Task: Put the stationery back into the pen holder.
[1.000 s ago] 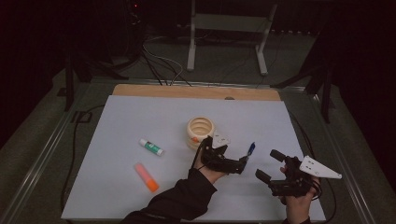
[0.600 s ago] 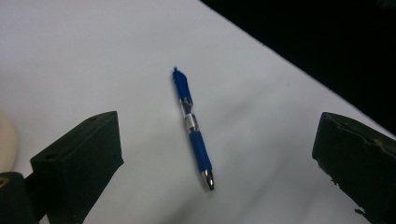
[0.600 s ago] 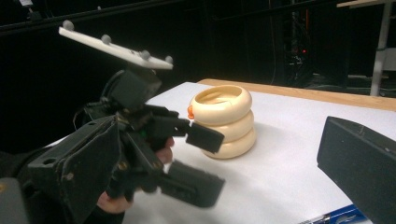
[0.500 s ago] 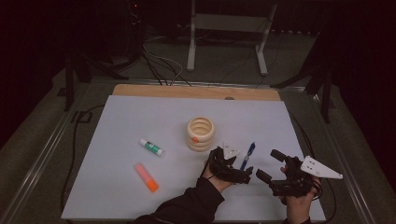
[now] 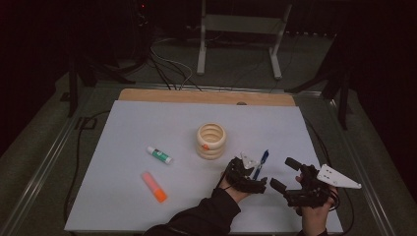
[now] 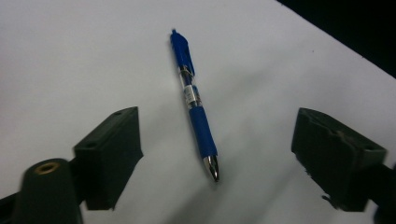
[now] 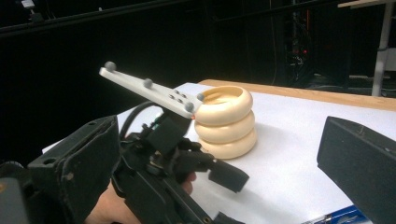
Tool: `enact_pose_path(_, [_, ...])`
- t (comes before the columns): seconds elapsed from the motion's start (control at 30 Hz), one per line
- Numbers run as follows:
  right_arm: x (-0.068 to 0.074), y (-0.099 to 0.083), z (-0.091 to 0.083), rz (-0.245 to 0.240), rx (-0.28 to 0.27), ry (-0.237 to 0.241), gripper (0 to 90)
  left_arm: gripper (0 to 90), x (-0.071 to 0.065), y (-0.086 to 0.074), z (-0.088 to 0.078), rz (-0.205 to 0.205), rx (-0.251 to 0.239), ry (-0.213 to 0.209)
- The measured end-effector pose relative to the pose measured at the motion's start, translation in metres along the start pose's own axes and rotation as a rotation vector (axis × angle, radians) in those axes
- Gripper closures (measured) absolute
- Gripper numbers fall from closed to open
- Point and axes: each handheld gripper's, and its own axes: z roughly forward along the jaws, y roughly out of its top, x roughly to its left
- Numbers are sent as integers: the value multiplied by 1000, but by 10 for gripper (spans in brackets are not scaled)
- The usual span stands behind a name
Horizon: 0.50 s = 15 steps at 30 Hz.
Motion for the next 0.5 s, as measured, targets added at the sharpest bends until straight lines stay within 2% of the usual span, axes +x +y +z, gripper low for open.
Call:
enact_pose_path(0.07, [0, 0, 0, 1, 1, 1, 0, 296, -1, 2, 5, 17, 19, 17])
enact_pose_path(0.23, [0, 0, 0, 2, 0, 2, 0, 405, -3, 7, 13, 18, 65, 41])
enact_pose_path(0.33, [0, 0, 0, 0, 0, 1, 0, 452, -4, 10, 17, 19, 80, 57])
enact_pose_path(0.5, [0, 0, -1, 3, -1, 3, 0, 499, -4, 14, 28, -3, 122, 73])
